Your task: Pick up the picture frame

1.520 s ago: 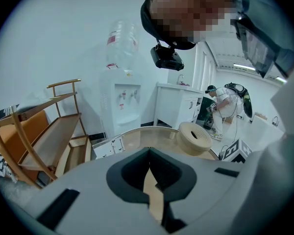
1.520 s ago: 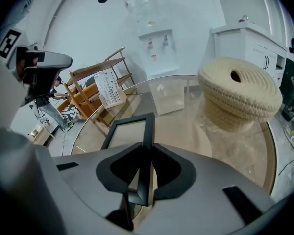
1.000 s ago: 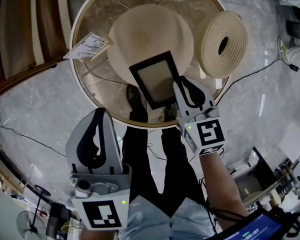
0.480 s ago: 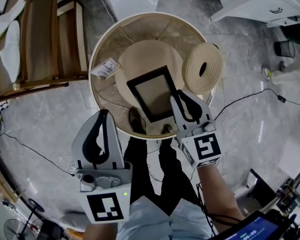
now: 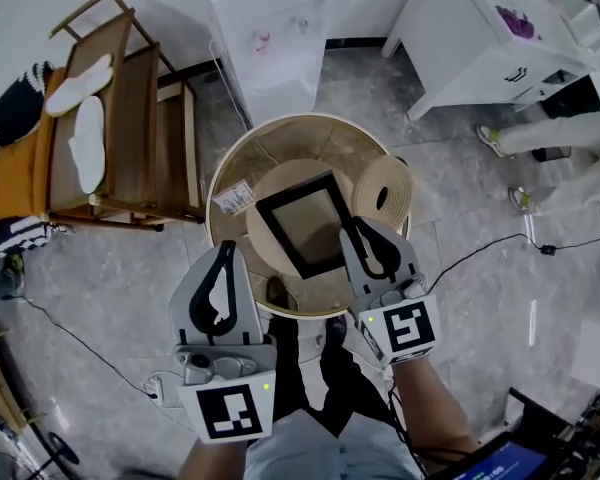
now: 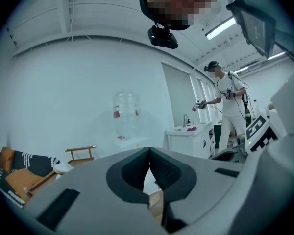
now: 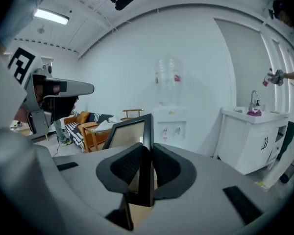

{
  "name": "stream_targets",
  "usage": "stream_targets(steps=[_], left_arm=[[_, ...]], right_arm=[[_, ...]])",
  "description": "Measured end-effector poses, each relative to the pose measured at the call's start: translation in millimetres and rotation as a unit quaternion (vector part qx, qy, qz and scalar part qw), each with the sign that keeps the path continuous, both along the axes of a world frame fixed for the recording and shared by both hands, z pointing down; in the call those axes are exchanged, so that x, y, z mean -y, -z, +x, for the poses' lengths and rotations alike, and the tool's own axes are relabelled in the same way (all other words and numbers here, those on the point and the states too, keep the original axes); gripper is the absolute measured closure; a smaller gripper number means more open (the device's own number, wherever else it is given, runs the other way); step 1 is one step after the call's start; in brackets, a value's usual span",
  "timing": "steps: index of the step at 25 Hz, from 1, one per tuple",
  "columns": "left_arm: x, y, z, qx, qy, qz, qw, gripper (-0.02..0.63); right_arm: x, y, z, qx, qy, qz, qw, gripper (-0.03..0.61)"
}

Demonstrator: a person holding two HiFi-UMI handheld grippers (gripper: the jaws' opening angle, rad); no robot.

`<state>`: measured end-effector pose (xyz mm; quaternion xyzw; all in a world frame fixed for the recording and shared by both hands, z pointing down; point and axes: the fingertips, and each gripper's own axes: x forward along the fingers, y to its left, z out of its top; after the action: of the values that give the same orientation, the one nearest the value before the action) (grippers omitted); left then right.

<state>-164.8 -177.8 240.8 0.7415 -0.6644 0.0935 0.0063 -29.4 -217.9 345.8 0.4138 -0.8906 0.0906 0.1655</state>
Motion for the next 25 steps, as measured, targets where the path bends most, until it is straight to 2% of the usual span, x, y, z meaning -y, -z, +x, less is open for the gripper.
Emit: stream_targets(steps=[9, 14, 20, 25], left_arm=[[-41, 102, 24, 0.001, 0.016, 0.079, 0.9967, 0.598], [-53, 163, 45, 0.005, 0.023, 0.126, 0.9918, 0.598], [-78, 237, 60, 0.007, 0.042, 0.184, 0.9821, 0.598], [-102, 276, 76, 0.015, 0.053, 0.222, 0.9734, 0.598]], right_arm=[[-28, 145, 16, 0.022, 0.011, 0.107, 0.994, 0.495], [-29, 241, 35, 0.049, 0.008, 0.214, 0.976, 0.495], [-59, 321, 51, 0.061, 0.014, 0.266, 0.962, 0.495], [-82, 368, 64, 0.064, 0.023, 0.309, 0.949, 0.495]])
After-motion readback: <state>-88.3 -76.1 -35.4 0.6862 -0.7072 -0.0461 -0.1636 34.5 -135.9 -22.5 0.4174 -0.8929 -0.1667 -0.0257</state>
